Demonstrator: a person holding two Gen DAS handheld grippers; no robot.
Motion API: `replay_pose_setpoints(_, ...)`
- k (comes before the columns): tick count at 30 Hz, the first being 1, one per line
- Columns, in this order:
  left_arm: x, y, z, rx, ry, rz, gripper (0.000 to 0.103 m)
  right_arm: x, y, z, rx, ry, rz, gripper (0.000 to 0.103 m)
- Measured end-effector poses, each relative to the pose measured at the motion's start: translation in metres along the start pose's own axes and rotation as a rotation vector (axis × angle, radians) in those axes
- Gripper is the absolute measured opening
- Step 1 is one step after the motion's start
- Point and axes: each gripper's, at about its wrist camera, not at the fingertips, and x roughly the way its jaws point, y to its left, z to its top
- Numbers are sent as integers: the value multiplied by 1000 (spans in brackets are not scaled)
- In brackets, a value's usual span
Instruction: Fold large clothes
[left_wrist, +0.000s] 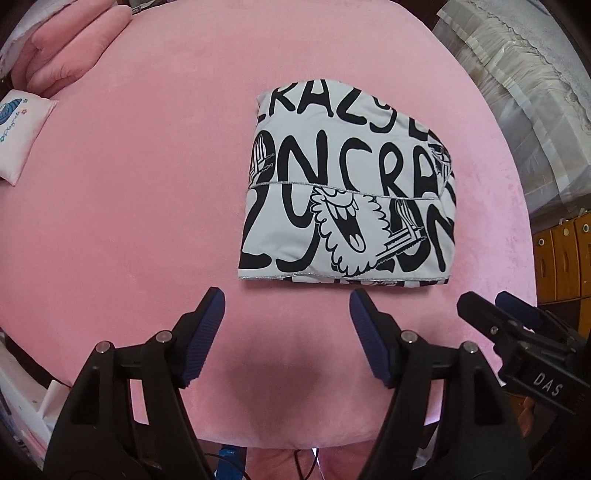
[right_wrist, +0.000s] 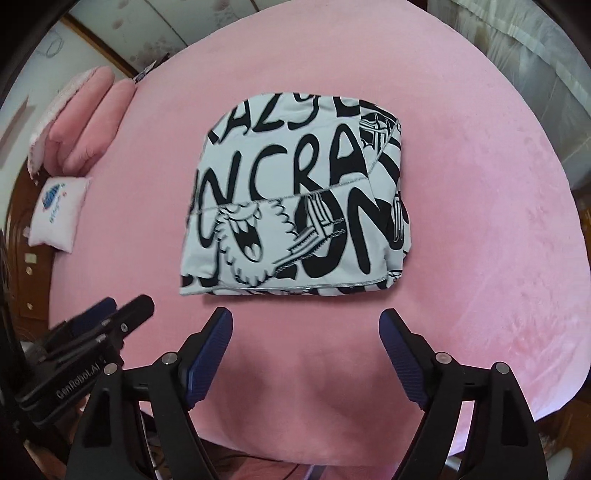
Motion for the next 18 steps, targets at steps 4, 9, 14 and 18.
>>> replay_pose_setpoints(4, -22, 8, 2, 6, 12, 13, 68, -21, 5, 2, -5, -1, 25, 91)
replay_pose_setpoints(9, -46, 13, 3, -34, 9, -22, 68, -41, 14, 6, -25, -14, 34, 94)
replay_pose_setpoints(14, -59, 10, 5, -34, 3, -14, 68, -54, 16, 6, -36, -24, 36, 95)
replay_pose_setpoints(18, -63, 7, 8, -38, 0, -21, 68, -52, 15, 7, -24, -9, 43, 95)
